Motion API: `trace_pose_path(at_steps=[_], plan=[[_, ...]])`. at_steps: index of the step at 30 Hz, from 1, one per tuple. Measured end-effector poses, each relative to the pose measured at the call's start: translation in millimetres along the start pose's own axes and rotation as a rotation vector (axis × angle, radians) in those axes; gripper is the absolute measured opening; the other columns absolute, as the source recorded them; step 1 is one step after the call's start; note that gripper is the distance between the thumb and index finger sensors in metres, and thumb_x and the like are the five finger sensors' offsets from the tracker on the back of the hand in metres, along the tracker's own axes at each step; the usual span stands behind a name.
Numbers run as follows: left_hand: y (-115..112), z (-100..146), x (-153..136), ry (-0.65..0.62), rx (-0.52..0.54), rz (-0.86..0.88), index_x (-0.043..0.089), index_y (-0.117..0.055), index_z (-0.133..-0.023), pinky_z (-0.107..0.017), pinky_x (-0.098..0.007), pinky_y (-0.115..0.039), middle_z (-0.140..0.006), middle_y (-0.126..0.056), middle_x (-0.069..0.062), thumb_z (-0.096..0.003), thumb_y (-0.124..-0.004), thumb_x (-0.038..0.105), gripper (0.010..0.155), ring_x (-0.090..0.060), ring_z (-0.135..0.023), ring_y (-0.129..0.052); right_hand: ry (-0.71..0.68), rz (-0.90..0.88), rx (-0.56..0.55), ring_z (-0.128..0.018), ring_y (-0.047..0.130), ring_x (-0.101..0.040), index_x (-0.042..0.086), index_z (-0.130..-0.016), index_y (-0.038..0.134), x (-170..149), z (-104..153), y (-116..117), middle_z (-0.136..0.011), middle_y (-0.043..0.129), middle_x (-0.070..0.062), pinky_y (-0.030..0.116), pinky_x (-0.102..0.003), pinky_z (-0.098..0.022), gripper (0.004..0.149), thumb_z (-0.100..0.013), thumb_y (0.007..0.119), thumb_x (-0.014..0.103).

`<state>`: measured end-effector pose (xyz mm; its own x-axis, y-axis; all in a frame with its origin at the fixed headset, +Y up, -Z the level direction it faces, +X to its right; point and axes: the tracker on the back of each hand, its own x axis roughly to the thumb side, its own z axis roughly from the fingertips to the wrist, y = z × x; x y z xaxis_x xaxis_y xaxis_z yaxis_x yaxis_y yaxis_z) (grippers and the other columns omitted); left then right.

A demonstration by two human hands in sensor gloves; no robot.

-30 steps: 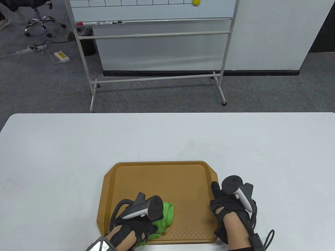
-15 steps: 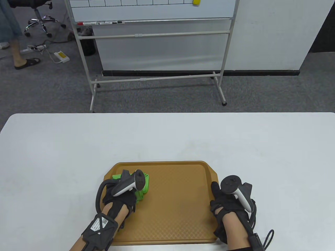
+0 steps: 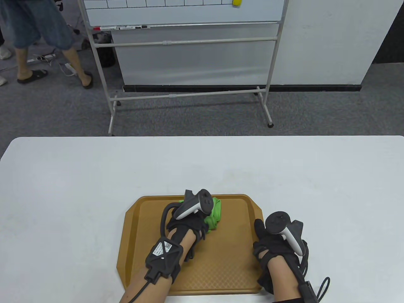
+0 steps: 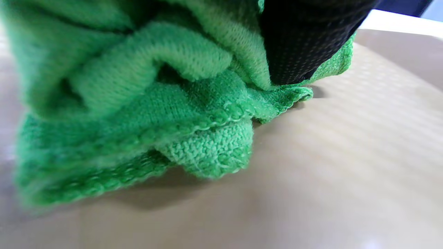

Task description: Wipe the food tray with a square towel

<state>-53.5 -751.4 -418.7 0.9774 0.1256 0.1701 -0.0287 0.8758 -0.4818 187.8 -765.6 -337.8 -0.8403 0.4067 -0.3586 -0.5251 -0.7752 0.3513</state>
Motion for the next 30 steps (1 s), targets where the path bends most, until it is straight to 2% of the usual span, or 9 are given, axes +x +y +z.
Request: trace_pose_path(at_steps=[3, 6, 12, 16, 22, 30], plan=[[-5, -1, 29, -0.056, 0.003, -0.014, 0.044, -0.053, -0.107, -0.072, -0.058, -0.048, -0.111, -0.051, -0.007, -0.0500, -0.084, 0.046, 0.065, -0.039, -0.095, -0.057, 0.000, -0.008, -0.004, -0.072, 0.084, -0.032, 0.040, -0.103, 0.038, 0, 0, 0, -0.114, 0.049, -0.007, 0.075, -0.047, -0.051, 0.066, -0.050, 0.076, 0.034], [-13, 8, 51, -0.121, 0.025, -0.100, 0.043, -0.053, -0.107, -0.070, -0.057, -0.052, -0.109, -0.055, -0.006, -0.0497, -0.084, 0.047, 0.065, -0.038, -0.092, -0.061, 0.002, -0.009, -0.005, -0.071, 0.084, -0.032, 0.040, -0.103, 0.038, 0, 0, 0, -0.114, 0.049, -0.007, 0.075, -0.048, -0.051, 0.065, -0.050, 0.075, 0.034], [-29, 37, 61, -0.246, 0.039, -0.205, 0.041, -0.054, -0.108, -0.067, -0.055, -0.059, -0.105, -0.061, -0.008, -0.0488, -0.084, 0.049, 0.067, -0.036, -0.087, -0.069, 0.004, -0.011, -0.003, -0.071, 0.084, -0.032, 0.040, -0.103, 0.038, -1, 0, 0, -0.114, 0.049, -0.007, 0.075, -0.048, -0.051, 0.065, -0.050, 0.075, 0.034], [-38, 60, 52, -0.303, 0.003, -0.232, 0.041, -0.053, -0.108, -0.066, -0.053, -0.062, -0.103, -0.062, -0.008, -0.0484, -0.084, 0.052, 0.068, -0.035, -0.085, -0.071, 0.004, -0.013, -0.001, -0.071, 0.084, -0.031, 0.041, -0.103, 0.038, -1, 0, 0, -0.114, 0.049, -0.006, 0.075, -0.047, -0.051, 0.065, -0.050, 0.076, 0.035], [-49, 94, 24, -0.319, -0.032, -0.242, 0.041, -0.054, -0.108, -0.064, -0.053, -0.064, -0.102, -0.065, -0.008, -0.0480, -0.084, 0.052, 0.068, -0.034, -0.082, -0.074, 0.002, -0.021, 0.005, -0.072, 0.084, -0.031, 0.041, -0.103, 0.038, -2, 0, -1, -0.114, 0.049, -0.008, 0.074, -0.047, -0.051, 0.065, -0.050, 0.076, 0.035], [-55, 122, -33, -0.248, -0.054, -0.211, 0.042, -0.055, -0.108, -0.064, -0.055, -0.063, -0.102, -0.065, -0.007, -0.0479, -0.085, 0.051, 0.067, -0.033, -0.083, -0.075, 0.001, -0.021, 0.005, -0.071, 0.084, -0.031, 0.041, -0.103, 0.038, -3, -1, -1, -0.114, 0.048, -0.007, 0.074, -0.047, -0.051, 0.065, -0.050, 0.076, 0.035]])
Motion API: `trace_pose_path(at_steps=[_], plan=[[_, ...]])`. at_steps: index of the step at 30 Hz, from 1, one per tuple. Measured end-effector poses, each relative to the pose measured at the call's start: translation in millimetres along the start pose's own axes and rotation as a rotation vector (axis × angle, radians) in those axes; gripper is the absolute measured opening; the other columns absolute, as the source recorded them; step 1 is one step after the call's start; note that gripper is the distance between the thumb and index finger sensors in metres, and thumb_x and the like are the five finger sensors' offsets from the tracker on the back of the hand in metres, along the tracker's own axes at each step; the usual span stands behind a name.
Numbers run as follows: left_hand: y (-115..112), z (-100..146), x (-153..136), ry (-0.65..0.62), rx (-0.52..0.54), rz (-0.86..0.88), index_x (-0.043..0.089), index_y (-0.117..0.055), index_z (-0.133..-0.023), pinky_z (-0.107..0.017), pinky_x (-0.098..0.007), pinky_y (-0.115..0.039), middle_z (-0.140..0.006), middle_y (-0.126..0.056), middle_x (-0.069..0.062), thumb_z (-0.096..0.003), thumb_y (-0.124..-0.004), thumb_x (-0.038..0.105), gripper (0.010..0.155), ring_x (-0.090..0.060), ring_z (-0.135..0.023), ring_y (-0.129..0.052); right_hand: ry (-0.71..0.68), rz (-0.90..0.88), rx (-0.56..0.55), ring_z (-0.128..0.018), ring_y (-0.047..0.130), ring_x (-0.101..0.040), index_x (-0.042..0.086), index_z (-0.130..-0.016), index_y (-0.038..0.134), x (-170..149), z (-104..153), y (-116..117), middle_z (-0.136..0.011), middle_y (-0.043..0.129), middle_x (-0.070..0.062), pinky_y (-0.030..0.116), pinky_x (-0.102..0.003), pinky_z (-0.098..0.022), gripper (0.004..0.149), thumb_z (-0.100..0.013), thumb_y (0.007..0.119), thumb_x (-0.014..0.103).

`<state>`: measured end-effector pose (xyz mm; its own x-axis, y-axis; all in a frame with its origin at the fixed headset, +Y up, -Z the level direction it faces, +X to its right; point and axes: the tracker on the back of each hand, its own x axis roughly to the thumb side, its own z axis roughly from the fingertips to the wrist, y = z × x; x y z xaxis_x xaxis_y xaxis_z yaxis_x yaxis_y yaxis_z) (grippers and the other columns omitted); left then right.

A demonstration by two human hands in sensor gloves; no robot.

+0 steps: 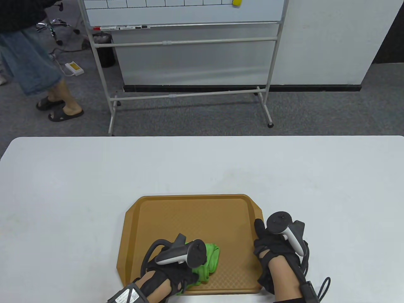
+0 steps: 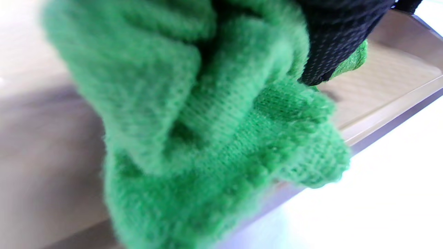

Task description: Wipe the food tray with a square towel

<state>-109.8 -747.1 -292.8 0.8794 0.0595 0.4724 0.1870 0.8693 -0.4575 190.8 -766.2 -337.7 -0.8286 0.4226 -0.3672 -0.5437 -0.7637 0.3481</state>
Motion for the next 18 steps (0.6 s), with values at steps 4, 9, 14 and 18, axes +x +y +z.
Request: trace_pose_path(at_steps=[4, 9, 14, 18], plan=[[-3, 10, -26, 0.063, -0.002, 0.015, 0.043, -0.055, -0.107, -0.065, -0.056, -0.063, -0.102, -0.066, -0.007, -0.0477, -0.085, 0.051, 0.067, -0.033, -0.083, -0.075, -0.001, -0.002, 0.001, -0.072, 0.083, -0.031, 0.041, -0.103, 0.038, 0, 0, 0, -0.114, 0.049, -0.006, 0.074, -0.047, -0.051, 0.065, -0.050, 0.076, 0.036], [-3, 13, -56, 0.154, 0.002, 0.037, 0.043, -0.054, -0.108, -0.064, -0.056, -0.063, -0.104, -0.065, -0.007, -0.0478, -0.084, 0.050, 0.067, -0.034, -0.085, -0.075, -0.004, 0.008, 0.002, -0.072, 0.084, -0.031, 0.041, -0.103, 0.038, 0, 0, -1, -0.114, 0.049, -0.005, 0.075, -0.047, -0.051, 0.067, -0.050, 0.078, 0.035], [5, -1, -81, 0.266, 0.022, 0.029, 0.044, -0.051, -0.108, -0.066, -0.057, -0.061, -0.108, -0.061, -0.007, -0.0484, -0.083, 0.049, 0.068, -0.035, -0.090, -0.072, -0.003, 0.012, 0.002, -0.072, 0.084, -0.030, 0.041, -0.103, 0.038, 0, 0, -1, -0.114, 0.049, -0.005, 0.075, -0.047, -0.051, 0.068, -0.049, 0.078, 0.035], [16, -23, -96, 0.329, 0.027, 0.103, 0.045, -0.050, -0.108, -0.067, -0.057, -0.058, -0.111, -0.058, -0.007, -0.0491, -0.082, 0.047, 0.067, -0.037, -0.093, -0.067, -0.003, 0.011, 0.002, -0.072, 0.084, -0.031, 0.041, -0.103, 0.038, 0, 0, -1, -0.114, 0.049, -0.006, 0.075, -0.047, -0.051, 0.067, -0.049, 0.078, 0.035]])
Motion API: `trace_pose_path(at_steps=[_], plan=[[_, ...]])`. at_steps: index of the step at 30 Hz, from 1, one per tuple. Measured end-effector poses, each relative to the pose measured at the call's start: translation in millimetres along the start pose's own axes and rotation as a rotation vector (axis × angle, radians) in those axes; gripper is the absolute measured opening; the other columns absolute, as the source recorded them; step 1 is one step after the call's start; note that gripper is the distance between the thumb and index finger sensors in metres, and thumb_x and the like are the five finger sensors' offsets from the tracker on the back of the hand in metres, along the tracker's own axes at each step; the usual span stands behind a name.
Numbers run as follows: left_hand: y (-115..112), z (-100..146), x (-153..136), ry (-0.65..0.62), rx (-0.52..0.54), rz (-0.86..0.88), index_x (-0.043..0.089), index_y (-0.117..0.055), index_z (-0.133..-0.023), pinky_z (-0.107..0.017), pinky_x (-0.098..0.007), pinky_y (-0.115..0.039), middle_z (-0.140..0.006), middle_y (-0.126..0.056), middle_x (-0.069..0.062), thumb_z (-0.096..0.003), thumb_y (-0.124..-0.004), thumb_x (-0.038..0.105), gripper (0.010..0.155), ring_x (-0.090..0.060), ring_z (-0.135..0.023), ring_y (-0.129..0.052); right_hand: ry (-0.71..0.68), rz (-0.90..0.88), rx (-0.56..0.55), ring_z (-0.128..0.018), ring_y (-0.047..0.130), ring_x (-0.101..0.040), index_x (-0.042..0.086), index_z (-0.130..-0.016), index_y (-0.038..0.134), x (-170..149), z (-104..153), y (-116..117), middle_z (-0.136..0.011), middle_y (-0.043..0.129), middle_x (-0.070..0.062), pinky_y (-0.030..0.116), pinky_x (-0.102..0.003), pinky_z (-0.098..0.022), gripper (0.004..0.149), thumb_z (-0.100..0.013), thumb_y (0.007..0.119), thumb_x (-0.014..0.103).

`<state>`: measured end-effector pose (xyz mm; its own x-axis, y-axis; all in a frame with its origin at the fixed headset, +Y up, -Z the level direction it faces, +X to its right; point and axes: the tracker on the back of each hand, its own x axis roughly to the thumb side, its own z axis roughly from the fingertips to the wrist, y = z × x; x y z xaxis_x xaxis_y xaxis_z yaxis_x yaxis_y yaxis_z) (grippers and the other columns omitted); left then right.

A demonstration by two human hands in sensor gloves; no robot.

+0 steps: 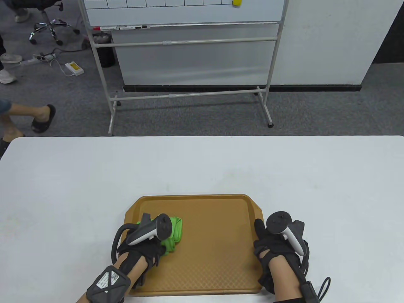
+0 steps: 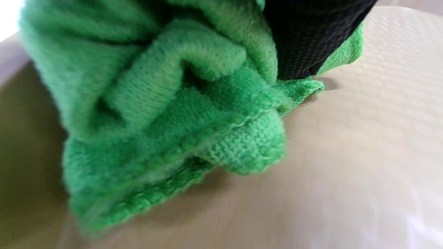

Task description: Wipe the food tray with a square towel

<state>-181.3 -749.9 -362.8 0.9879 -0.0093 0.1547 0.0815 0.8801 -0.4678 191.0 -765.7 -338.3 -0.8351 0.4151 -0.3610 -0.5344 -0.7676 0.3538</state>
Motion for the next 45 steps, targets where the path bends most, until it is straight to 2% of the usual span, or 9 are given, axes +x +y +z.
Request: trace_pose_path(at_steps=[4, 9, 14, 19, 24, 29, 32, 39, 45], plan=[[11, -22, 8, 0.039, -0.004, 0.047, 0.045, -0.050, -0.109, -0.068, -0.057, -0.056, -0.112, -0.055, -0.007, -0.0499, -0.082, 0.047, 0.067, -0.038, -0.095, -0.065, 0.000, 0.002, 0.001, -0.072, 0.084, -0.031, 0.040, -0.103, 0.038, 0, 0, 0, -0.114, 0.049, -0.006, 0.075, -0.047, -0.051, 0.068, -0.049, 0.078, 0.035], [24, -50, 33, 0.063, 0.007, 0.101, 0.044, -0.050, -0.109, -0.069, -0.056, -0.055, -0.111, -0.055, -0.008, -0.0500, -0.082, 0.047, 0.067, -0.039, -0.093, -0.063, -0.001, 0.006, 0.002, -0.072, 0.084, -0.031, 0.040, -0.103, 0.037, 1, 0, 0, -0.114, 0.048, -0.007, 0.075, -0.047, -0.051, 0.068, -0.050, 0.078, 0.035], [29, -65, 76, -0.003, 0.003, 0.125, 0.045, -0.049, -0.108, -0.070, -0.056, -0.051, -0.111, -0.051, -0.006, -0.0504, -0.082, 0.047, 0.067, -0.039, -0.094, -0.057, 0.002, 0.011, -0.003, -0.072, 0.083, -0.031, 0.040, -0.103, 0.037, 2, 1, 1, -0.114, 0.048, -0.007, 0.075, -0.047, -0.051, 0.068, -0.050, 0.077, 0.035], [20, -50, 133, -0.162, 0.003, 0.032, 0.047, -0.047, -0.108, -0.071, -0.055, -0.049, -0.112, -0.048, -0.004, -0.0509, -0.081, 0.047, 0.066, -0.038, -0.095, -0.054, 0.000, 0.009, -0.003, -0.072, 0.084, -0.031, 0.041, -0.104, 0.037, 1, 1, 1, -0.114, 0.048, -0.006, 0.075, -0.047, -0.051, 0.067, -0.050, 0.077, 0.035], [2, -20, 156, -0.270, 0.080, -0.127, 0.046, -0.043, -0.108, -0.069, -0.054, -0.054, -0.110, -0.050, -0.004, -0.0502, -0.079, 0.048, 0.068, -0.036, -0.094, -0.059, -0.001, 0.000, 0.000, -0.072, 0.084, -0.031, 0.041, -0.104, 0.037, 1, 1, 1, -0.114, 0.049, -0.005, 0.075, -0.047, -0.051, 0.067, -0.050, 0.076, 0.035], [-10, 3, 142, -0.343, 0.046, -0.132, 0.048, -0.043, -0.108, -0.069, -0.054, -0.053, -0.111, -0.048, -0.003, -0.0499, -0.080, 0.048, 0.069, -0.034, -0.095, -0.057, 0.009, 0.004, -0.012, -0.072, 0.084, -0.031, 0.042, -0.103, 0.039, 2, 1, 1, -0.114, 0.050, -0.005, 0.075, -0.048, -0.051, 0.066, -0.050, 0.077, 0.035], [-20, 19, 121, -0.375, 0.056, -0.141, 0.049, -0.044, -0.107, -0.069, -0.054, -0.054, -0.110, -0.048, -0.002, -0.0490, -0.080, 0.049, 0.069, -0.033, -0.095, -0.057, 0.008, 0.022, -0.019, -0.072, 0.085, -0.031, 0.041, -0.103, 0.038, 3, 2, 1, -0.114, 0.050, -0.005, 0.075, -0.048, -0.051, 0.066, -0.050, 0.077, 0.036], [-34, 47, 49, -0.290, 0.041, -0.087, 0.050, -0.046, -0.107, -0.069, -0.055, -0.055, -0.108, -0.051, -0.002, -0.0483, -0.083, 0.048, 0.069, -0.031, -0.092, -0.060, 0.000, 0.013, -0.016, -0.072, 0.084, -0.030, 0.041, -0.104, 0.038, 1, 1, 1, -0.114, 0.050, -0.005, 0.075, -0.048, -0.051, 0.066, -0.050, 0.076, 0.036], [-31, 50, 3, -0.256, 0.122, 0.035, 0.041, -0.060, -0.103, -0.064, -0.055, -0.063, -0.101, -0.066, -0.009, -0.0465, -0.088, 0.042, 0.063, -0.035, -0.082, -0.074, 0.002, 0.017, -0.022, -0.071, 0.084, -0.031, 0.041, -0.103, 0.038, 1, 1, 1, -0.113, 0.050, -0.005, 0.075, -0.047, -0.051, 0.066, -0.050, 0.076, 0.036]])
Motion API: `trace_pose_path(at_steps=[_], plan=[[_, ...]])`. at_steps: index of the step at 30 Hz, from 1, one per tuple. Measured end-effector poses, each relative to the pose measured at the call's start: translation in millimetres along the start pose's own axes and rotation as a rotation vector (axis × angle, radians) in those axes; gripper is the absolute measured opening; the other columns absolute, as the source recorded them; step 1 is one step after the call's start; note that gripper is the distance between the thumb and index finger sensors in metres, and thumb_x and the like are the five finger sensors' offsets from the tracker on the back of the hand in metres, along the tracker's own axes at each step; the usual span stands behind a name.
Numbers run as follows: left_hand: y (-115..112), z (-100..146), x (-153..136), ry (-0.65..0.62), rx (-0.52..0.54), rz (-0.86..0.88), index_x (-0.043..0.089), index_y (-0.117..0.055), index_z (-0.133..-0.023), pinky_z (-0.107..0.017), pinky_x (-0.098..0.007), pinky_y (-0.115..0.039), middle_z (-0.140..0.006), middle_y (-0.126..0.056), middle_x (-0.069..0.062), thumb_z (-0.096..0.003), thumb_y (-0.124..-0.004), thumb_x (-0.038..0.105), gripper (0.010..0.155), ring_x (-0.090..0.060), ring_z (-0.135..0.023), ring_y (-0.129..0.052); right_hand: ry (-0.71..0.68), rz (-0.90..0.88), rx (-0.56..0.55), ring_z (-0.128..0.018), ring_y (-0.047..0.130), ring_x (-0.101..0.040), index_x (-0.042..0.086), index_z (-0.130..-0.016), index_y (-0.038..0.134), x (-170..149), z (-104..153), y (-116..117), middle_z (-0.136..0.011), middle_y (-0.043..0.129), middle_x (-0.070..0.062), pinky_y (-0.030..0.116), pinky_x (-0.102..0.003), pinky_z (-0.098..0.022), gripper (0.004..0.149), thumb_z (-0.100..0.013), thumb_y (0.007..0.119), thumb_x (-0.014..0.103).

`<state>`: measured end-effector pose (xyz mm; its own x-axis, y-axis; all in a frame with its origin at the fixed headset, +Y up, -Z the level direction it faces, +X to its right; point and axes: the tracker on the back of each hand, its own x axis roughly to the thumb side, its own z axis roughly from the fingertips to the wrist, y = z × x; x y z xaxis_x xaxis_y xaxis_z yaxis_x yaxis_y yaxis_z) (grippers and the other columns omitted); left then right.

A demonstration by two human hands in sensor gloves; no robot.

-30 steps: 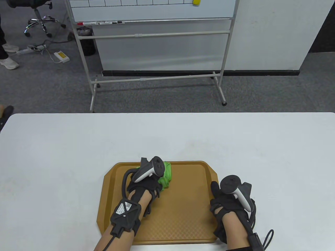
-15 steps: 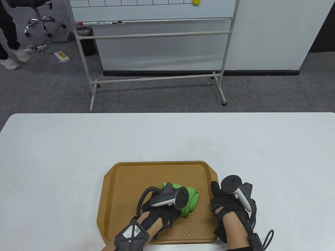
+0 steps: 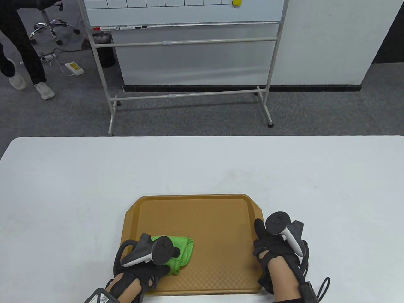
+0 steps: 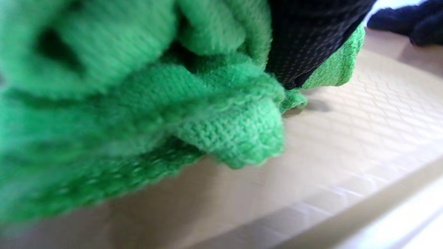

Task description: Wipe the food tray with a square towel

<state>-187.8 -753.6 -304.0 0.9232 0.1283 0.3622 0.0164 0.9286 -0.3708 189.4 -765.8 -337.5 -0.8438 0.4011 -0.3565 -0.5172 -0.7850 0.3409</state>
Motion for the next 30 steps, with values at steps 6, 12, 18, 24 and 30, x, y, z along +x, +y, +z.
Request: trace_pose_path(at_steps=[6, 12, 18, 24, 30], plan=[[9, 2, -34, 0.092, 0.107, 0.180, 0.041, -0.061, -0.102, -0.063, -0.054, -0.064, -0.101, -0.067, -0.012, -0.0471, -0.087, 0.041, 0.061, -0.035, -0.080, -0.077, 0.003, -0.004, -0.002, -0.071, 0.084, -0.030, 0.041, -0.104, 0.038, 0, 0, 0, -0.114, 0.050, -0.006, 0.075, -0.047, -0.051, 0.066, -0.050, 0.076, 0.036], [51, 47, -80, 0.190, 0.414, 0.423, 0.040, -0.063, -0.101, -0.064, -0.057, -0.062, -0.102, -0.066, -0.012, -0.0475, -0.088, 0.039, 0.059, -0.037, -0.081, -0.075, -0.009, -0.033, 0.013, -0.071, 0.083, -0.030, 0.042, -0.104, 0.038, -4, -1, -1, -0.113, 0.050, -0.006, 0.074, -0.047, -0.051, 0.066, -0.050, 0.076, 0.037], [59, 87, -151, 0.493, 0.546, 0.302, 0.041, -0.064, -0.102, -0.066, -0.058, -0.059, -0.105, -0.063, -0.011, -0.0483, -0.087, 0.038, 0.059, -0.037, -0.085, -0.072, -0.011, -0.033, 0.014, -0.071, 0.083, -0.029, 0.042, -0.104, 0.038, -4, -1, -1, -0.114, 0.049, -0.006, 0.074, -0.047, -0.051, 0.066, -0.050, 0.076, 0.037], [20, 69, -205, 0.627, 0.355, 0.329, 0.040, -0.063, -0.102, -0.071, -0.058, -0.052, -0.112, -0.052, -0.008, -0.0497, -0.086, 0.035, 0.058, -0.037, -0.098, -0.061, 0.005, -0.018, -0.011, -0.071, 0.083, -0.030, 0.042, -0.104, 0.037, -1, 1, 2, -0.113, 0.049, -0.005, 0.074, -0.047, -0.052, 0.066, -0.050, 0.075, 0.037], [-20, 41, -208, 0.552, -0.119, 0.545, 0.034, -0.018, -0.112, -0.073, -0.059, -0.011, -0.117, 0.001, -0.006, -0.0561, -0.070, 0.049, 0.078, -0.036, -0.105, 0.002, -0.003, -0.032, -0.006, -0.071, 0.082, -0.029, 0.042, -0.104, 0.037, -3, 0, 2, -0.114, 0.048, -0.006, 0.074, -0.047, -0.052, 0.066, -0.050, 0.075, 0.037]])
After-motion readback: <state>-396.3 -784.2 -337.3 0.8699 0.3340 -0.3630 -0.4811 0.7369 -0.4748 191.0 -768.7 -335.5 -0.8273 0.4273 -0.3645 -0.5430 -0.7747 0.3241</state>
